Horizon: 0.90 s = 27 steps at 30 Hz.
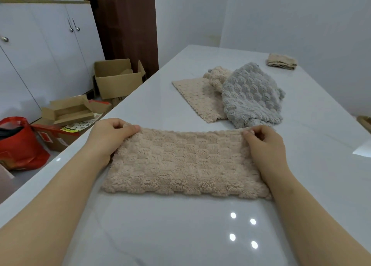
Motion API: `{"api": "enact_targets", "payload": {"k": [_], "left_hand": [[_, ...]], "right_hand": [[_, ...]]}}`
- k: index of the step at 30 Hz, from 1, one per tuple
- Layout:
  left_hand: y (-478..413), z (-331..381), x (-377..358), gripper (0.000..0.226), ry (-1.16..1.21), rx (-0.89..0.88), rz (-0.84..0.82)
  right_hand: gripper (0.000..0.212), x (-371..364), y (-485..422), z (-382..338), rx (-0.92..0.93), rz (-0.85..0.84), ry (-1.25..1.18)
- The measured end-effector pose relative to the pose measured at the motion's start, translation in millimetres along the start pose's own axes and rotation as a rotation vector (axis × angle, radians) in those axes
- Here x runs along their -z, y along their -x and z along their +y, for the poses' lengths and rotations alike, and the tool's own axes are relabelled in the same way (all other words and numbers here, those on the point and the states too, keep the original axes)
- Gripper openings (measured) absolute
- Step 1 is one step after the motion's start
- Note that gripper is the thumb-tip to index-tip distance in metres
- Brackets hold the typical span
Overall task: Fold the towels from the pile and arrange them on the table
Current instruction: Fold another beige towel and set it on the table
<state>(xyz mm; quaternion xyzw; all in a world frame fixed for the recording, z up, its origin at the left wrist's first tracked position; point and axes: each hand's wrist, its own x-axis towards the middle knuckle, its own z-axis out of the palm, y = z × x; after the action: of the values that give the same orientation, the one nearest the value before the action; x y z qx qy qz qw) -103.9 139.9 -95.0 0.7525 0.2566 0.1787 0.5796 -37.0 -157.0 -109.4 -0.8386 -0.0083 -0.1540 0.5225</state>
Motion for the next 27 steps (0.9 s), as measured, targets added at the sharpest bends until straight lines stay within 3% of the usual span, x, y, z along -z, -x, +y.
{"api": "enact_targets", "payload": {"k": [5, 11, 16, 23, 27], "left_hand": [[0, -4, -1, 0.024, -0.051, -0.040, 0.036], [-1, -9, -6, 0.011, -0.333, -0.211, 0.114], [-5, -10, -8, 0.013, -0.298, -0.250, 0.090], [-7, -11, -7, 0.017, -0.323, -0.335, 0.092], [-7, -13, -9, 0.010, -0.447, -0.375, 0.081]], "right_hand": [[0.018, 0, -6, 1, -0.011, -0.009, 0.050], [0.006, -1, -8, -1, 0.053, -0.083, 0.205], [0.002, 1, -9, -1, 0.062, -0.110, 0.207], [0.013, 3, -8, 0, 0.081, -0.045, 0.108], [0.019, 4, -6, -1, 0.067, -0.110, 0.139]]}}
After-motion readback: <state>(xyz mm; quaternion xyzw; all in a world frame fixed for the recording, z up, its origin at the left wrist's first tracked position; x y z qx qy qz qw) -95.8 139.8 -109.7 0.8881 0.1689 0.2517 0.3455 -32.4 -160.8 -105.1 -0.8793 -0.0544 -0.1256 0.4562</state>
